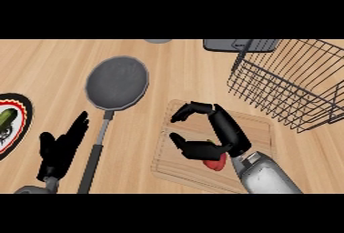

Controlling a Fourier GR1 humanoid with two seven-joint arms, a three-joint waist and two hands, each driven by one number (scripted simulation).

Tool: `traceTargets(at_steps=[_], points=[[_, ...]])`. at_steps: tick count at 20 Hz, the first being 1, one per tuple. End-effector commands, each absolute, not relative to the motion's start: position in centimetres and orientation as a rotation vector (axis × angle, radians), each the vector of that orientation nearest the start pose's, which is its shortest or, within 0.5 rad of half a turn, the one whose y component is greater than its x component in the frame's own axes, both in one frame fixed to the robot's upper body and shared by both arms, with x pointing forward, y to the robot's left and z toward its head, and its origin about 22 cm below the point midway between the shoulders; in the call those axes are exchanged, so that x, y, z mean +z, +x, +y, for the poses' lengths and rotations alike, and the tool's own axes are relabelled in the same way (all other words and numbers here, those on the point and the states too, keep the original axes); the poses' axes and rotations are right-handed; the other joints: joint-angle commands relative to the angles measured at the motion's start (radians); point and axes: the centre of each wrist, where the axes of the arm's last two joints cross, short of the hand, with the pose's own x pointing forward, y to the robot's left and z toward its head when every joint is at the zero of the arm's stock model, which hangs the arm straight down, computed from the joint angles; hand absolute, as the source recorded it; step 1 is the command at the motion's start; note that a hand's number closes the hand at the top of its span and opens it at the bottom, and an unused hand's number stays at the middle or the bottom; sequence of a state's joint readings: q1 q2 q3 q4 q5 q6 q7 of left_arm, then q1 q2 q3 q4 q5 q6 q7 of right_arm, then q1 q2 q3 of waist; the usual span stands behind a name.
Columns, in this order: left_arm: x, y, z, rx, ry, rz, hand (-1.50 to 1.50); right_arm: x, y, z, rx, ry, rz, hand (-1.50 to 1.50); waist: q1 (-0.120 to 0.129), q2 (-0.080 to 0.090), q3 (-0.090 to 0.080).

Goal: Pick the bell pepper from the cutting board and place it in the basket

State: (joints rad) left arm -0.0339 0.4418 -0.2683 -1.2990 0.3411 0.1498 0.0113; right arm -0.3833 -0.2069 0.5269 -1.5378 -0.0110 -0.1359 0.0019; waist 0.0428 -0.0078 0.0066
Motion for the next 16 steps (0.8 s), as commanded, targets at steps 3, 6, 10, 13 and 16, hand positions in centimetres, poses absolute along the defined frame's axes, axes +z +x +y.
traceTargets(at_steps=[3, 6, 10, 13, 16], points=[[-6.8, 19.9, 30.5, -0.078, 0.148, -1.016, 0.0, 5.4, 25.5, -4.2, 0.808, -0.097, -1.834, -1.5, -0.008, -0.003, -0.011], [-6.7, 20.2, 30.6, -0.057, 0.161, -1.012, 0.0, 5.9, 27.8, -6.1, 0.951, -0.445, -1.789, -1.5, -0.04, -0.015, -0.017], [-6.7, 19.5, 30.9, -0.023, 0.163, -0.99, 0.0, 9.6, 29.7, -6.6, 1.078, -0.775, -1.686, -1.5, -0.067, -0.032, -0.018], [-6.5, 19.8, 31.4, -0.007, 0.196, -0.993, 0.0, 12.9, 29.2, -4.7, 1.215, -0.904, -1.588, -1.5, -0.081, -0.031, -0.018], [-6.5, 19.4, 30.3, 0.007, 0.172, -0.989, 0.0, 17.6, 28.1, -2.5, 1.274, -0.962, -1.528, -1.5, -0.076, -0.03, -0.015]])
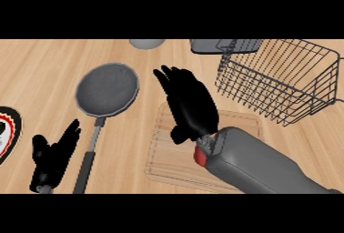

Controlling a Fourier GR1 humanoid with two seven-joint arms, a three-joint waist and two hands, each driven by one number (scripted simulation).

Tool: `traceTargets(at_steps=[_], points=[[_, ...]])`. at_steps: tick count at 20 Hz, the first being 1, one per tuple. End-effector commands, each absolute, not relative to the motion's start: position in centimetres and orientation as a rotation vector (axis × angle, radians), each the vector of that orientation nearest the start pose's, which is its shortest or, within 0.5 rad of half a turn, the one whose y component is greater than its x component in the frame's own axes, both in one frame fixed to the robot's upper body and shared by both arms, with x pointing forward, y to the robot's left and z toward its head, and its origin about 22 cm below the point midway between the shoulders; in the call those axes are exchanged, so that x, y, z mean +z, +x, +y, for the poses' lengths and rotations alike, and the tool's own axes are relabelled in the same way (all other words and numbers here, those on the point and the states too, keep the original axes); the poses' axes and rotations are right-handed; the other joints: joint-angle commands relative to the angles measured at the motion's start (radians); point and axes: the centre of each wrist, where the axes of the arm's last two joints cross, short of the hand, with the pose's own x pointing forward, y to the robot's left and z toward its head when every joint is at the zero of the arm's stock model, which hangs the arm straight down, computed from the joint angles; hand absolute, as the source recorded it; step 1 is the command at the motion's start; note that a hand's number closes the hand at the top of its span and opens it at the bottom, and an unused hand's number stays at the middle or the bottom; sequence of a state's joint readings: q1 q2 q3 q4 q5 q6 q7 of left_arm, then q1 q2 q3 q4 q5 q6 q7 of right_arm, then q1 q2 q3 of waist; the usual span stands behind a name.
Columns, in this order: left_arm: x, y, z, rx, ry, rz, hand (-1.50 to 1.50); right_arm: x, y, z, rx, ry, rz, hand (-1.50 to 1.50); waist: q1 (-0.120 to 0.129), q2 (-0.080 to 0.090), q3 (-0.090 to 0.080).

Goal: Pick the bell pepper from the cutting board and place it in the basket

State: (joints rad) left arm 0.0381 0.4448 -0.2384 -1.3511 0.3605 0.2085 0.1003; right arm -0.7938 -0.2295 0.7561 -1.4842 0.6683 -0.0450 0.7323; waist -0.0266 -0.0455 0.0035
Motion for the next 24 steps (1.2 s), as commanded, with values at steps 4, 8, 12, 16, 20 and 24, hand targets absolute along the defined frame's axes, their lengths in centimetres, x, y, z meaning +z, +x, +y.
traceTargets(at_steps=[4, 8, 12, 16, 20, 24], points=[[-6.6, 19.2, 30.5, -0.004, 0.182, -0.989, 0.0, 20.8, 26.6, -1.0, 1.421, -0.967, -1.347, -1.5, -0.018, 0.012, -0.011], [-6.0, 19.1, 31.1, -0.003, 0.185, -0.995, 0.0, 22.5, 27.0, -0.9, 1.522, -0.936, -1.154, -1.5, -0.015, 0.016, -0.01], [-5.7, 19.7, 30.2, 0.027, 0.193, -0.997, 0.0, 23.8, 27.3, -1.8, 1.57, -0.932, -1.079, -1.5, -0.037, 0.017, -0.008], [-5.7, 19.0, 31.1, 0.028, 0.193, -0.991, 0.0, 24.0, 27.1, -2.1, 1.593, -0.93, -1.029, -1.5, -0.029, 0.019, -0.008], [-5.8, 18.6, 30.6, 0.026, 0.188, -0.982, 0.0, 25.2, 26.7, -3.1, 1.595, -0.891, -1.041, -1.5, -0.033, 0.018, -0.007], [-5.1, 18.8, 31.8, 0.021, 0.198, -0.987, 0.0, 24.6, 25.2, -3.3, 1.555, -0.882, -1.061, -1.5, -0.025, 0.023, -0.006]])
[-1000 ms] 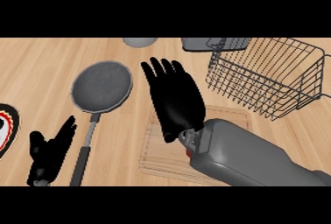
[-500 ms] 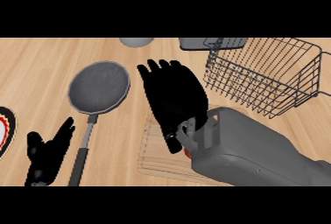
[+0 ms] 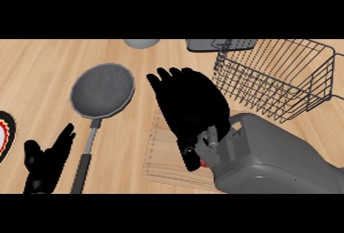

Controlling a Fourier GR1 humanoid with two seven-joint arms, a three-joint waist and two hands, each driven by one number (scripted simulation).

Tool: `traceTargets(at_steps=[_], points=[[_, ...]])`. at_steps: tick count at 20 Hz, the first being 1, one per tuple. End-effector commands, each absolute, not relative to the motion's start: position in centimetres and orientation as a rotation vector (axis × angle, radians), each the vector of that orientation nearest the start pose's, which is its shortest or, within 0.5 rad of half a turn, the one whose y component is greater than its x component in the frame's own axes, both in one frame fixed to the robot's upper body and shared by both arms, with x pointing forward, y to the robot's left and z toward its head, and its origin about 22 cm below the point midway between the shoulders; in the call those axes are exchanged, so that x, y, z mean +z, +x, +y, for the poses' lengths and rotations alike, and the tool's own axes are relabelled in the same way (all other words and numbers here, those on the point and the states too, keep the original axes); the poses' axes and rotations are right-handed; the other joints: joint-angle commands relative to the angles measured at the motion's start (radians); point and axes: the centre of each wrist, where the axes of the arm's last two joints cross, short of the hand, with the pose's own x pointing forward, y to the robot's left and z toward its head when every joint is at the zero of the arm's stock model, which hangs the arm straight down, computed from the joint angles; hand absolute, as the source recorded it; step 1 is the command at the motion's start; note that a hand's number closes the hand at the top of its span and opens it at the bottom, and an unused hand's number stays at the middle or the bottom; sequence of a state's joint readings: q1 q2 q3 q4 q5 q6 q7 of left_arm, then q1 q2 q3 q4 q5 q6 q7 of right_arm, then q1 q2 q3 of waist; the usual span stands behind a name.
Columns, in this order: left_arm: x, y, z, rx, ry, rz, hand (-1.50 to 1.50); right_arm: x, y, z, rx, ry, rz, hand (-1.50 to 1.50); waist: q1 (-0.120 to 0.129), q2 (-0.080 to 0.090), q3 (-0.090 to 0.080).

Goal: Pick the bell pepper from the cutting board and place it in the basket

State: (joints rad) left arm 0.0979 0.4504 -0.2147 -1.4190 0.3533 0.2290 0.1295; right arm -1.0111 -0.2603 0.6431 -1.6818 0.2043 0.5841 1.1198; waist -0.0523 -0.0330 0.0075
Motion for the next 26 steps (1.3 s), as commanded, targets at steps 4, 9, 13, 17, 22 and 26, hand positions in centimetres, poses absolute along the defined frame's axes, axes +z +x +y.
traceTargets(at_steps=[4, 9, 13, 17, 22, 26], points=[[-5.7, 18.6, 29.9, 0.002, 0.176, -0.982, 0.0, 22.2, 24.8, -3.0, 1.552, -0.839, -1.034, -1.5, 0.02, 0.02, -0.009], [-4.9, 19.9, 29.9, -0.007, 0.169, -1.012, 0.0, 21.3, 23.4, -3.8, 1.502, -0.841, -1.048, -1.5, 0.023, 0.022, -0.008], [-5.8, 18.5, 30.1, -0.017, 0.173, -1.002, 0.0, 20.3, 24.2, -3.8, 1.528, -0.893, -0.976, -1.5, 0.034, 0.023, -0.01], [-5.4, 19.6, 29.0, -0.009, 0.15, -1.018, 0.0, 16.3, 24.1, -4.2, 1.554, -0.9, -0.904, -1.5, 0.038, 0.028, -0.009], [-5.5, 19.8, 30.2, -0.016, 0.167, -1.01, 0.0, 14.8, 23.6, -4.6, 1.516, -0.881, -0.907, -1.5, 0.041, 0.03, -0.009], [-5.7, 19.9, 30.0, -0.008, 0.162, -1.016, 0.0, 15.1, 23.7, -7.6, 1.518, -0.871, -0.935, -1.5, 0.037, 0.031, -0.008]])
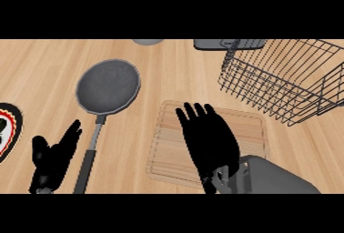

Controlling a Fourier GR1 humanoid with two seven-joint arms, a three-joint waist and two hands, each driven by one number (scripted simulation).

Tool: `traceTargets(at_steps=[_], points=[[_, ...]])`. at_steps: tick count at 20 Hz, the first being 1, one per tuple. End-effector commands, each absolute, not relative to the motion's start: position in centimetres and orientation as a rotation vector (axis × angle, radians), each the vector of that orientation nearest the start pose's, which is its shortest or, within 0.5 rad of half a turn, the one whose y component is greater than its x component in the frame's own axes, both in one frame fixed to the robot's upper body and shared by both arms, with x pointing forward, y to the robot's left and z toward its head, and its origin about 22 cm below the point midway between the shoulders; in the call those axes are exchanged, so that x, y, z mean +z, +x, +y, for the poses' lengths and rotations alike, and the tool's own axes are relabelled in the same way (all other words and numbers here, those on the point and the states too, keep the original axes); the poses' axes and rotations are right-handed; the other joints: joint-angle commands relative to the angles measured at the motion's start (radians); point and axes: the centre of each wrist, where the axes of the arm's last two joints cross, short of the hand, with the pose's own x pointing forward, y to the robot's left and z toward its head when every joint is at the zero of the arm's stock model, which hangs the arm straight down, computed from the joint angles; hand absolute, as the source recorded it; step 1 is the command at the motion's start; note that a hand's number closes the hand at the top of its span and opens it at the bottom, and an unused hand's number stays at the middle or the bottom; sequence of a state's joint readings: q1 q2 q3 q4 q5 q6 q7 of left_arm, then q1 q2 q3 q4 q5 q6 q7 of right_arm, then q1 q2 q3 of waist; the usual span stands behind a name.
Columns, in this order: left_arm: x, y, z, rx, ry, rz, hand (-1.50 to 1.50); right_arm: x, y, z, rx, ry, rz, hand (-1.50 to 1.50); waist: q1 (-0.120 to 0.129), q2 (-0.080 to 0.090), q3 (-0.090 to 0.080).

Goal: Pick the bell pepper from the cutting board and place it in the basket

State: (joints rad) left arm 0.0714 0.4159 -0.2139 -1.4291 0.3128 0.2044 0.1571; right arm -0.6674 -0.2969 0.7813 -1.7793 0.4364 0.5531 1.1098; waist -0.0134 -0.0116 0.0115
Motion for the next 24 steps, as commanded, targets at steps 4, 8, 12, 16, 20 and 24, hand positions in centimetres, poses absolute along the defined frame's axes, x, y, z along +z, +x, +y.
traceTargets(at_steps=[4, 8, 12, 16, 20, 24], points=[[-5.9, 19.6, 29.6, -0.012, 0.17, -1.033, 0.0, 12.6, 23.6, -6.1, 1.506, -0.914, -0.915, -1.5, 0.008, 0.011, -0.012], [-5.9, 19.3, 29.3, -0.012, 0.151, -1.011, 0.0, 11.8, 23.1, -7.0, 1.51, -0.909, -0.923, -1.5, 0.008, 0.01, -0.012], [-6.2, 18.7, 29.0, -0.037, 0.147, -1.021, 0.0, 11.3, 23.6, -7.3, 1.497, -0.896, -0.93, -1.5, 0.012, 0.01, -0.012], [-5.9, 20.2, 28.8, -0.038, 0.163, -1.011, 0.0, 9.5, 24.3, -5.6, 1.509, -0.887, -0.94, -1.5, 0.016, 0.014, -0.012], [-5.7, 20.0, 29.8, -0.026, 0.159, -1.022, 0.0, 7.8, 23.6, -7.3, 1.545, -0.919, -0.852, -1.5, 0.008, 0.012, -0.012], [-5.4, 19.6, 30.0, -0.019, 0.155, -1.011, 0.0, 7.4, 23.6, -6.7, 1.563, -0.931, -0.779, -1.5, 0.011, 0.01, -0.012]])
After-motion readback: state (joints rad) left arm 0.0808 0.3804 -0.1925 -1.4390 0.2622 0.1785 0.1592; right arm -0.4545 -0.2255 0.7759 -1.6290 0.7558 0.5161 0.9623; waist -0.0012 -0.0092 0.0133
